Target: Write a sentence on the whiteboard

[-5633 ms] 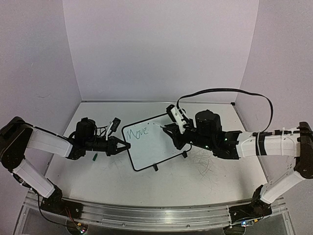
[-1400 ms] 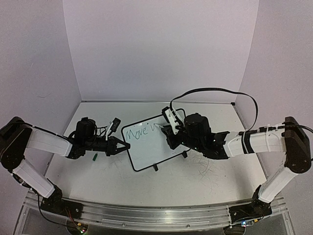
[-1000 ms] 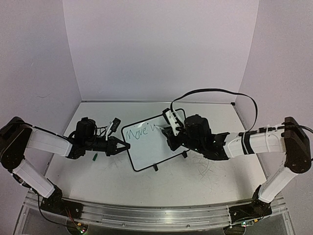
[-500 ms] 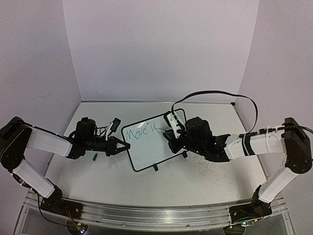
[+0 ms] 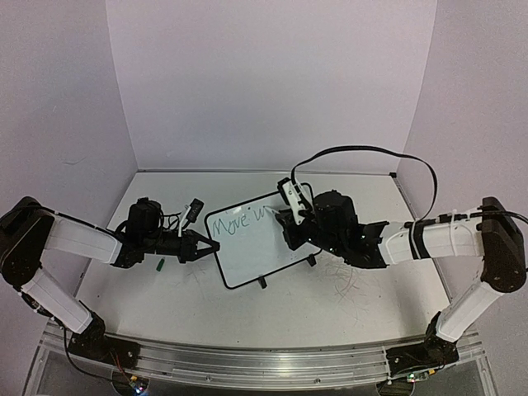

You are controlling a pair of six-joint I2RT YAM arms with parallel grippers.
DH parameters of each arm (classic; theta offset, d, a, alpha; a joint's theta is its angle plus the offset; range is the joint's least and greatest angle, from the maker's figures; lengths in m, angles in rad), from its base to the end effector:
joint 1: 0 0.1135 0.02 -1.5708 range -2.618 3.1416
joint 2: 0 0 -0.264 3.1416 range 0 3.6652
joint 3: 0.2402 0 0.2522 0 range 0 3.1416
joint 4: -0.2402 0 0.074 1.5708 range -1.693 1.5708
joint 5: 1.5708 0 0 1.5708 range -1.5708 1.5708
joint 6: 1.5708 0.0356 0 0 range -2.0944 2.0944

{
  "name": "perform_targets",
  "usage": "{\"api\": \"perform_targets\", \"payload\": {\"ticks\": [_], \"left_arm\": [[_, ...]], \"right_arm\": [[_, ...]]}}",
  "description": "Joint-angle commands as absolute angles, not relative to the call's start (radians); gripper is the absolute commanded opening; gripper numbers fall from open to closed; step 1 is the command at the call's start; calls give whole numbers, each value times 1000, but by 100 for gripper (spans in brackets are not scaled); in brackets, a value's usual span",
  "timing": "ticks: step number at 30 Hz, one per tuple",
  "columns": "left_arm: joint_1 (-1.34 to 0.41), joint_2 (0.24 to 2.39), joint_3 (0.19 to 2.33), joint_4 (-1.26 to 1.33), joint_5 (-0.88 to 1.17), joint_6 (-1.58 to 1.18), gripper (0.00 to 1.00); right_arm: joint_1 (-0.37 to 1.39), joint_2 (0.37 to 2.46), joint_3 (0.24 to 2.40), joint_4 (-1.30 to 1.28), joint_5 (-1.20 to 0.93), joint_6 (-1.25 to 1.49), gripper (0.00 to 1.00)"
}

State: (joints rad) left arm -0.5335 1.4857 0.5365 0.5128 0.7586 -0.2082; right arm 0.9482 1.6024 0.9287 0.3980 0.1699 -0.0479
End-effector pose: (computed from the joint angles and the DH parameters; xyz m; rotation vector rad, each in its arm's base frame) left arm 0.2282 -0.1632 0.1701 0.8363 1.9173 -1.2213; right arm 0.2161 0.2907 0.2417 -0.7853 1.6957 0.4707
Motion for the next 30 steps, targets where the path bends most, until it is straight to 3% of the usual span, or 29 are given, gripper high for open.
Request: {"api": "perform_targets", "payload": {"ticks": [1,14,30], "left_arm": [[-532,1470,557,477,734,-137,0],[-531,1468,557,475,714,-136,0],[-531,1462,559,469,720,-137,0]], "right_arm": [[934,1615,971,422,207,-44,0],[933,1496,870,447,119,-22,0],[923,1569,928,447,120,-22,0]]}}
